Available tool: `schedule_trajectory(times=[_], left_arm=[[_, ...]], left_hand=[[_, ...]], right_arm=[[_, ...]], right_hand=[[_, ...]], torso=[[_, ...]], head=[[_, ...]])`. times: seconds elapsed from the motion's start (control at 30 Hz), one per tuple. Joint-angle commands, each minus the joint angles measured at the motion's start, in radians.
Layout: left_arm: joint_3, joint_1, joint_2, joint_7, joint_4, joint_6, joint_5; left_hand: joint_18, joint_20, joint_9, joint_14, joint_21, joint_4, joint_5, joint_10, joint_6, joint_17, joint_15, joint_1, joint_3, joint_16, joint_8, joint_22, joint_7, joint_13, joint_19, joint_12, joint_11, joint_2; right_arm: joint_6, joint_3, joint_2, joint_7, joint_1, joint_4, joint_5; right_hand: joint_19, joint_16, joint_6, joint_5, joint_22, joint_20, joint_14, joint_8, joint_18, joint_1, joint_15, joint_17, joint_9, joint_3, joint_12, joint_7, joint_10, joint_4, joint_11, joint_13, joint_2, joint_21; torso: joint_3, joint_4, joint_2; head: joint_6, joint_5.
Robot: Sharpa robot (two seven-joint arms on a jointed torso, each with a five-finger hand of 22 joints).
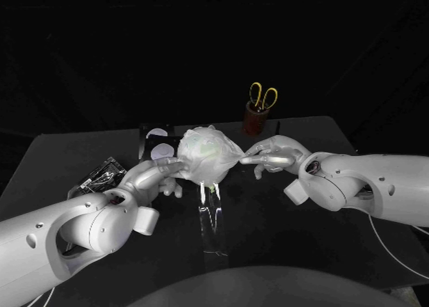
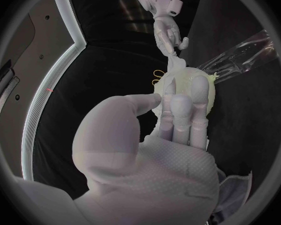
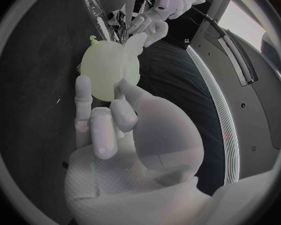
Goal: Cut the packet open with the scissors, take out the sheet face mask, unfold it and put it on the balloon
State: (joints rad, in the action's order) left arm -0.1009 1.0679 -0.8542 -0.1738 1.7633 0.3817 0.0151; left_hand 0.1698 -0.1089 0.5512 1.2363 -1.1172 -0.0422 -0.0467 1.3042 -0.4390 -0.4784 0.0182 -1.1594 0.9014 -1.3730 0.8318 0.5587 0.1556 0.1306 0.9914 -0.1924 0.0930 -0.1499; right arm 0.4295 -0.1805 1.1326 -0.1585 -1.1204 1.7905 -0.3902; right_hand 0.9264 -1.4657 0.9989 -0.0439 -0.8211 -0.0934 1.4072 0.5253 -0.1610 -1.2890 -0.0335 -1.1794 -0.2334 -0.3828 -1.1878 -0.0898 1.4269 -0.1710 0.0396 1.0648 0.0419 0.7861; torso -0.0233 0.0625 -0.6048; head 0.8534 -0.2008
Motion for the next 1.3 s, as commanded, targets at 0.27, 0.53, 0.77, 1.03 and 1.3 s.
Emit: schedule_trajectory(times=[0.27, 0.53, 0.77, 1.03, 1.3], left_arm=[[-0.003, 0.0, -0.006, 0.085, -0.001, -0.052, 0.039], [-0.004, 0.0, -0.006, 0.09, -0.007, -0.027, 0.049], [-0.004, 0.0, -0.006, 0.081, -0.014, -0.005, 0.052], [-0.004, 0.0, -0.005, 0.065, -0.02, 0.008, 0.051], [-0.004, 0.0, -0.012, 0.067, -0.029, -0.007, 0.054]], left_hand=[[0.016, 0.005, -0.023, -0.004, 0.011, 0.119, -0.001, -0.008, -0.009, -0.019, -0.008, -0.112, -0.127, 0.0, -0.01, -0.007, 0.022, 0.021, 0.004, -0.002, -0.011, -0.057], [0.016, 0.017, -0.055, 0.027, -0.027, 0.191, -0.001, 0.008, -0.053, -0.089, -0.013, -0.21, -0.146, -0.017, -0.023, 0.013, 0.025, 0.046, 0.02, -0.019, -0.008, -0.029], [0.016, 0.016, -0.065, 0.03, -0.036, 0.193, -0.001, 0.006, -0.063, -0.095, -0.012, -0.21, -0.15, -0.018, -0.029, 0.018, 0.026, 0.052, 0.016, -0.021, -0.007, -0.022], [0.016, 0.015, -0.07, 0.03, -0.039, 0.194, -0.001, 0.006, -0.067, -0.097, -0.011, -0.209, -0.152, -0.018, -0.031, 0.02, 0.026, 0.054, 0.014, -0.023, -0.007, -0.021], [0.017, 0.016, -0.082, 0.044, -0.048, 0.204, -0.001, 0.011, -0.072, -0.134, -0.012, -0.215, -0.149, -0.027, -0.039, 0.026, 0.025, 0.062, 0.01, -0.029, -0.008, -0.018]], right_arm=[[-0.029, 0.0, 0.004, 0.011, 0.0, 0.0, -0.021], [-0.026, -0.001, 0.013, 0.02, 0.001, 0.006, -0.024], [-0.022, -0.002, 0.023, 0.03, 0.007, 0.011, -0.034], [-0.003, -0.004, 0.029, 0.037, 0.02, 0.021, -0.041], [0.024, -0.005, 0.026, 0.055, 0.038, 0.026, -0.048]], right_hand=[[-0.009, -0.003, -0.001, -0.004, -0.002, 0.001, -0.001, 0.005, -0.019, 0.006, -0.004, -0.004, -0.118, -0.012, -0.253, 0.007, 0.064, -0.002, -0.028, 0.394, 0.009, 0.006], [-0.01, -0.003, -0.001, -0.004, -0.004, -0.001, -0.001, 0.008, -0.018, 0.009, -0.005, -0.003, -0.119, -0.023, -0.255, 0.006, 0.065, -0.005, -0.028, 0.396, 0.01, 0.007], [-0.01, -0.007, -0.002, -0.004, -0.008, -0.003, 0.003, 0.013, -0.017, 0.013, -0.005, -0.014, -0.121, -0.038, -0.254, 0.006, 0.065, -0.01, -0.028, 0.396, 0.009, 0.01], [-0.011, -0.014, -0.003, -0.004, -0.014, -0.006, 0.011, 0.02, -0.017, 0.022, -0.005, -0.03, -0.123, -0.06, -0.254, 0.006, 0.065, -0.018, -0.027, 0.397, 0.005, 0.015], [-0.013, -0.018, -0.004, -0.004, -0.019, -0.007, 0.015, 0.025, -0.017, 0.03, -0.005, -0.041, -0.125, -0.076, -0.255, 0.005, 0.066, -0.022, -0.027, 0.398, 0.002, 0.019]], torso=[[0.0011, -0.0001, 0.0], [0.0003, -0.001, -0.001], [0.0006, -0.0016, -0.001], [0.0003, -0.0008, -0.001], [0.0, 0.0001, -0.002]], head=[[0.0, 0.0], [-0.003, -0.002], [-0.003, -0.004], [-0.003, -0.006], [-0.003, -0.005]])
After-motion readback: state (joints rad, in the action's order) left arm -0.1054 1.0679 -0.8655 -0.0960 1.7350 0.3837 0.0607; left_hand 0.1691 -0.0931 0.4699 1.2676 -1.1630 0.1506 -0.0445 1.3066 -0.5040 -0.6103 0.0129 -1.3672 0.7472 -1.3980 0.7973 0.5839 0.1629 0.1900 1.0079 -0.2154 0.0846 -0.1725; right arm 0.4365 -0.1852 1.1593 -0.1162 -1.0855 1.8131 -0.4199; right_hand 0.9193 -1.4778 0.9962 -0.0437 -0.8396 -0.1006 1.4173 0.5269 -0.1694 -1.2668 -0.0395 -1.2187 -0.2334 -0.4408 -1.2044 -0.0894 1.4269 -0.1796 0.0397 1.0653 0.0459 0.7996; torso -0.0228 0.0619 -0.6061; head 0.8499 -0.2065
